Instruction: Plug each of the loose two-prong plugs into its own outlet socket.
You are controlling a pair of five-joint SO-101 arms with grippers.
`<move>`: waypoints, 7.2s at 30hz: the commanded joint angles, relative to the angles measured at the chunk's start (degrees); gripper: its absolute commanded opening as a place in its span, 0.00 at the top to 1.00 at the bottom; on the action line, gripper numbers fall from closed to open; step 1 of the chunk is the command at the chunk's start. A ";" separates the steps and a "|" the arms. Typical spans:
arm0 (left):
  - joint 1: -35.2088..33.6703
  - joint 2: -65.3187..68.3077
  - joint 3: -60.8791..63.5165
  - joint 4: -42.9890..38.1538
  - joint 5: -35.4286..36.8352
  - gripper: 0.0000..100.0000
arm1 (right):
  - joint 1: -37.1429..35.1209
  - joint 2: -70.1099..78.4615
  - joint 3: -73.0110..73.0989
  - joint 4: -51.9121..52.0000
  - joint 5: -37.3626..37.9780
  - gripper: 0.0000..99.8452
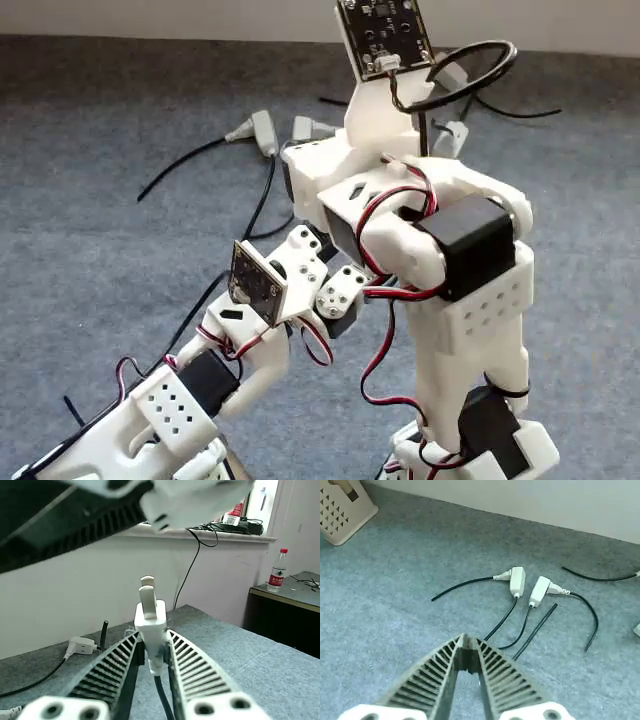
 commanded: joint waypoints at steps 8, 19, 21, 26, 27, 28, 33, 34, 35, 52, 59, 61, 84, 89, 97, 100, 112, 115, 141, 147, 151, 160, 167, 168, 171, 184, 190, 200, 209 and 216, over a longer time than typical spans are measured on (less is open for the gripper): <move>-4.26 -9.01 -2.68 -1.41 0.26 0.99 | 8.48 -0.75 -2.15 3.91 0.53 0.99; -4.26 -7.69 -3.12 -1.49 0.26 0.99 | 11.47 -7.52 12.26 2.15 0.62 0.99; -4.26 -7.69 -3.12 -1.67 0.26 0.99 | 14.02 -9.71 18.59 -0.48 2.02 0.99; -4.26 -7.69 -4.18 -1.32 0.26 0.99 | 19.21 -19.21 40.57 -13.85 7.03 0.99; -4.26 -7.69 -4.18 -1.32 0.26 0.99 | 20.09 -21.67 45.49 -17.19 7.47 0.99; -4.26 -7.69 -4.18 -1.32 0.26 0.99 | 20.88 -24.13 50.24 -20.53 8.18 0.99; -4.26 -7.69 -4.09 -1.32 0.26 0.99 | 22.64 -36.09 73.10 -35.38 13.01 0.99; -4.26 -7.69 -4.00 -1.32 0.26 0.99 | 22.81 -37.85 76.70 -37.58 13.80 0.99; -4.26 -7.69 -3.82 -1.32 0.26 0.99 | 22.99 -39.43 79.69 -39.43 14.59 0.99; -4.00 -12.44 -3.47 0.62 0.35 0.99 | 31.52 -34.68 86.64 -49.01 18.99 0.99; -3.82 -17.36 -3.21 4.31 0.35 0.99 | 34.42 -33.89 91.21 -54.20 18.99 0.99; -3.82 -17.36 -2.95 4.40 0.35 0.99 | 34.51 -33.89 90.15 -54.20 18.99 0.99; -17.54 7.69 -5.49 10.37 7.56 0.99 | 60.70 -33.89 71.96 -31.87 18.64 0.99; -10.86 22.64 -15.52 22.24 -2.81 0.93 | 66.07 -33.89 72.04 -24.40 18.81 0.99; -12.53 31.87 -30.64 49.05 -14.95 0.91 | 71.43 -33.89 88.75 -34.15 21.01 0.99; -15.52 31.96 -32.04 56.53 -14.95 0.91 | 72.22 -33.89 94.81 -38.55 24.70 0.99; -18.24 32.48 -31.78 74.02 -24.00 0.78 | 71.69 -33.89 108.97 -44.62 25.85 0.99; -19.03 33.71 -30.90 75.87 -32.26 0.78 | 71.69 -33.89 111.25 -44.62 25.93 0.99; -22.90 73.89 -49.10 78.95 -47.30 0.78 | 71.69 -33.89 113.71 -44.70 25.93 0.99; -22.90 75.65 -49.89 79.21 -48.35 0.84 | 71.96 -33.89 113.80 -44.70 25.93 0.99; -22.90 76.88 -49.80 79.30 -51.25 0.88 | 72.04 -33.89 113.80 -44.70 25.93 0.99; -22.46 76.53 -53.32 83.08 -51.25 0.98 | 72.13 -33.89 113.80 -44.62 25.93 0.99; -22.29 69.93 -72.31 101.01 -51.08 0.99 | 71.78 -33.89 113.71 -44.62 25.85 0.99; -22.29 69.14 -75.12 102.95 -51.08 0.99 | 71.78 -33.89 113.71 -44.62 25.85 0.99; -21.14 66.59 -82.07 105.58 -50.99 0.99 | 71.69 -33.89 113.71 -44.62 25.85 0.99; -4.97 53.41 -91.12 84.22 -9.05 0.99 | 69.32 -33.89 113.80 -44.62 25.85 0.99; -5.32 52.97 -82.42 61.27 14.33 0.99 | 69.05 -33.89 113.71 -44.70 25.85 0.99; -2.51 50.24 -71.16 42.90 14.95 0.99 | 61.67 -33.89 118.99 -49.36 34.37 0.99; -1.71 26.86 -51.56 37.45 22.33 0.99 | 56.75 -33.89 122.42 -54.37 32.35 0.99; -6.73 24.22 -33.80 16.35 28.57 0.99 | 54.20 -33.89 122.15 -54.37 32.35 0.99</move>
